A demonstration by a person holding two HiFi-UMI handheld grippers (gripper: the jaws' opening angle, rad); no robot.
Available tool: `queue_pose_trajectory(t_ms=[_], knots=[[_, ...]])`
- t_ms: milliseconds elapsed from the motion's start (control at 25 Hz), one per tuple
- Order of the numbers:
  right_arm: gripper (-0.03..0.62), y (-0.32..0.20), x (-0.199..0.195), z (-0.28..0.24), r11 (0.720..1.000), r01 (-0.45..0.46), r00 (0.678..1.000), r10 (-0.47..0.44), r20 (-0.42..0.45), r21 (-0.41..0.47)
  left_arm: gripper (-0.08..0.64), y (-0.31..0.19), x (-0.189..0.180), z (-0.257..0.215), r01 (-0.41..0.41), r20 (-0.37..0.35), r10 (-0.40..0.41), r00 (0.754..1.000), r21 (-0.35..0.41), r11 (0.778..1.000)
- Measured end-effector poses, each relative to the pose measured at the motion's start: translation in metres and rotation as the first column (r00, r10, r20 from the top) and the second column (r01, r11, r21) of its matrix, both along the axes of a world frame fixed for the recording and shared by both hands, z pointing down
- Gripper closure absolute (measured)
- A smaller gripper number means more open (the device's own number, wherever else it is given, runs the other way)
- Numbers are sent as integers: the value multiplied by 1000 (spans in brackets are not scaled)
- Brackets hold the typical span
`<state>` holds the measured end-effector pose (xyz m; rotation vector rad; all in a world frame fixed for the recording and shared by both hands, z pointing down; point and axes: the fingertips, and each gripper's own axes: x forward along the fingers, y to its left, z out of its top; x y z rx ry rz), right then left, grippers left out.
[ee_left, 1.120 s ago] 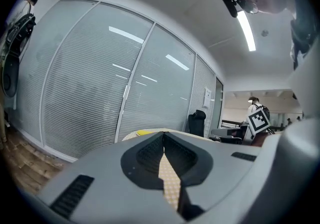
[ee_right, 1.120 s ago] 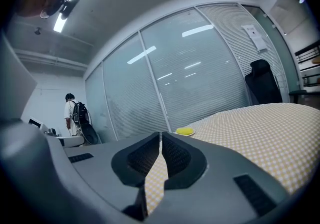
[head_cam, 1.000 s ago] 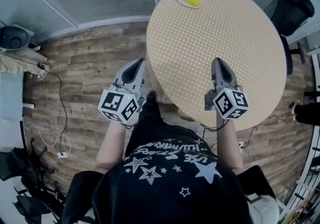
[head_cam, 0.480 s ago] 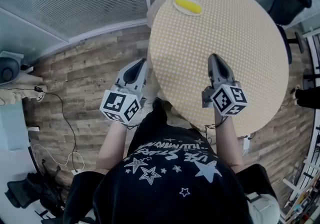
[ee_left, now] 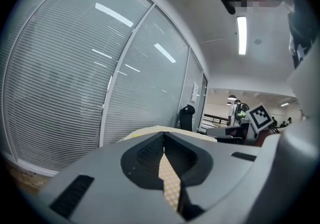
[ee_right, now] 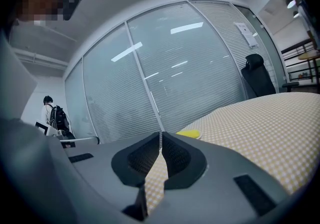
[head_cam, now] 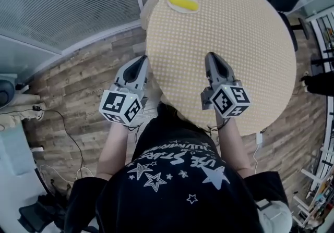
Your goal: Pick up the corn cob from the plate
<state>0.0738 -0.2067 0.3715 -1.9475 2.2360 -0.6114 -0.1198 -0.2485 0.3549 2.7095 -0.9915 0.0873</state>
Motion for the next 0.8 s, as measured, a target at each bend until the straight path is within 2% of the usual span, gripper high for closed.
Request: queue_pose_trajectory(t_ms=[360, 640, 800], knots=[[558, 20, 7, 3, 996, 79, 996, -81, 39, 39, 554, 45, 36, -11, -12, 56, 10, 998, 35, 999], [559, 19, -11, 3, 982, 173, 984, -176, 32, 75, 554, 42, 37, -13, 62, 115, -70, 991, 71, 996], [560, 5, -15, 2, 979, 182, 982, -186, 42, 90, 554, 25, 37, -13, 76, 120, -84, 989, 72, 995]])
